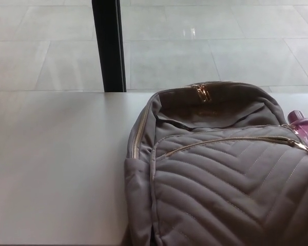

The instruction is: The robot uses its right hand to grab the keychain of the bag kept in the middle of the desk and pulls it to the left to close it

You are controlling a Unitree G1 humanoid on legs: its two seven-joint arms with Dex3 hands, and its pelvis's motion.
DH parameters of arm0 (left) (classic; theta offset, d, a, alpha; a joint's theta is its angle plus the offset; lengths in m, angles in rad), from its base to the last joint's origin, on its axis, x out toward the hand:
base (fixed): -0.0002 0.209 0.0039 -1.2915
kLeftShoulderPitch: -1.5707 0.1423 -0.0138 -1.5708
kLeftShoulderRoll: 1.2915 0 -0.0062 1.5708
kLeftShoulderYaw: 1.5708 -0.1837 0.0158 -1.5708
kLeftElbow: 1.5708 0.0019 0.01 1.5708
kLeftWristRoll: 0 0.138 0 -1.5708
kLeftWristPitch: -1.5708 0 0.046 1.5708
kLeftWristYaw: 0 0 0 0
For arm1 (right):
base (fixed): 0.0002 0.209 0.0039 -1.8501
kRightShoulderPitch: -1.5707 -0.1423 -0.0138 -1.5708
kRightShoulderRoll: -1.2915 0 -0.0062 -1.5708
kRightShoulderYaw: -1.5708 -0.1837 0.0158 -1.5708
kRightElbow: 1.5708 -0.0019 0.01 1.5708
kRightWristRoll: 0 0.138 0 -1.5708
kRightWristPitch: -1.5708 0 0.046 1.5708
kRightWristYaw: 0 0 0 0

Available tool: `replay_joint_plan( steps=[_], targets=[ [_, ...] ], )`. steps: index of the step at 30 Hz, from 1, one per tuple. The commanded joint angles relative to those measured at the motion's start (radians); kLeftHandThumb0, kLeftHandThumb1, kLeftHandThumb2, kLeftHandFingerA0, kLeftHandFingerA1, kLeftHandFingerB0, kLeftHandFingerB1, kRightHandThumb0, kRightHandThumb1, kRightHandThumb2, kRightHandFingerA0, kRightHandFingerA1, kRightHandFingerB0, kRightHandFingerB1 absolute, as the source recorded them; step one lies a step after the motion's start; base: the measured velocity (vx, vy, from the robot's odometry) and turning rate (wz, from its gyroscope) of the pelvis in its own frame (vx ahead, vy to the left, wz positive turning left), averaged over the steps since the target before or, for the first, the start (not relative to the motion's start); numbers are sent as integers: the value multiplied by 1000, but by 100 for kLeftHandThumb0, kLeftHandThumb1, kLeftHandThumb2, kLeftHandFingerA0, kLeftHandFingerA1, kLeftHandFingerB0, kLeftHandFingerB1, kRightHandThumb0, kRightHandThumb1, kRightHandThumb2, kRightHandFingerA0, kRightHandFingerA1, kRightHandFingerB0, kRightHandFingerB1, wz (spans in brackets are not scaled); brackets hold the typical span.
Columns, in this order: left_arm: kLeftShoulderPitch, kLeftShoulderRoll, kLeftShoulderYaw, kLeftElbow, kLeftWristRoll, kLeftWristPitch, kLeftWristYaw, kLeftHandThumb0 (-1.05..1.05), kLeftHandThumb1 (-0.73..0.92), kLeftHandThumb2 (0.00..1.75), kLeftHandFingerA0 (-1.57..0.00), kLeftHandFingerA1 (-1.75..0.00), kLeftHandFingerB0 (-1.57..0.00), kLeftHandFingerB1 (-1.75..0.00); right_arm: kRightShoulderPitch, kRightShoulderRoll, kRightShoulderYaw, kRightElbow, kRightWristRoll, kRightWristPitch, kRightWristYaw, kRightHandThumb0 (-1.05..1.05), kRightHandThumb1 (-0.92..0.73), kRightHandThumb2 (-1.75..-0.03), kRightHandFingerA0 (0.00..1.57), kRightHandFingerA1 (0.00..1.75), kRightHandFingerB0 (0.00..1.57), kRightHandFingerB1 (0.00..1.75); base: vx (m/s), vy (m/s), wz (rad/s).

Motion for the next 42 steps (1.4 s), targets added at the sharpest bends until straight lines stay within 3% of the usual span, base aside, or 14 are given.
replay_joint_plan(
  steps=[1,2,4,6,12,24,25,26,29,31,37,38,41,42],
  targets=[
    [13,19,1,-12,-2,-22,-5,-103,66,80,-73,-117,-73,-105,-69,41,34,-22,13,54,2,0,-45,-119,88,175,79,158,0,0,0],
    [11,18,3,-7,-4,-24,-8,-102,49,117,-80,-109,-75,-99,-95,49,47,-10,9,39,-2,5,-42,-122,87,175,79,159,0,0,0],
    [12,17,2,-3,-1,-26,-7,-105,67,77,-76,-114,-77,-104,-112,55,58,-9,3,41,-1,4,-42,-120,87,175,80,158,0,0,0],
    [18,14,5,-6,-6,-29,-9,-105,52,114,-81,-111,-73,-100,-151,64,85,-13,-17,54,-1,1,-46,-113,87,175,80,157,0,0,0],
    [32,11,9,-28,-8,-29,1,-104,53,114,-77,-107,-72,-98,-235,49,136,-4,-40,93,34,1,-45,-116,90,175,80,161,0,0,0],
    [26,7,3,-17,-3,-30,-3,-103,70,76,-77,-116,-72,-106,-314,48,195,19,-53,130,72,-2,-35,-126,86,175,78,158,-2,0,1],
    [28,7,3,-19,-3,-31,-5,-101,51,116,-80,-110,-72,-100,-317,49,201,19,-55,135,77,-1,-36,-130,88,175,76,163,0,0,0],
    [25,8,1,-17,0,-29,0,-103,70,77,-77,-115,-72,-106,-318,50,208,17,-57,140,83,-1,-37,-129,88,175,76,164,0,0,0],
    [23,10,-1,-18,-1,-24,-1,-105,69,75,-77,-116,-71,-107,-313,51,221,12,-57,147,93,-1,-38,-129,88,175,74,166,0,0,0],
    [18,12,-1,-20,-2,-11,1,-104,52,114,-76,-108,-71,-101,-302,59,238,13,-49,144,107,0,-37,-129,86,175,72,167,0,0,0],
    [19,14,0,-22,-3,-14,-1,-103,53,117,-81,-110,-70,-102,-302,88,301,0,-60,193,142,-2,-41,-127,89,175,77,162,0,0,0],
    [17,15,1,-21,-5,-9,-5,-105,72,75,-77,-116,-65,-108,-309,96,319,4,-67,195,145,-4,-46,-120,85,175,71,167,0,0,0],
    [17,17,0,-24,-5,-6,-11,-105,53,116,-78,-109,-69,-104,-324,111,361,14,-90,199,144,-4,-44,-122,85,175,71,167,0,0,0],
    [16,16,-3,-24,0,-8,-4,-105,73,73,-75,-116,-63,-109,-327,116,372,15,-94,203,145,-7,-46,-120,85,175,71,168,0,0,0]
  ],
)
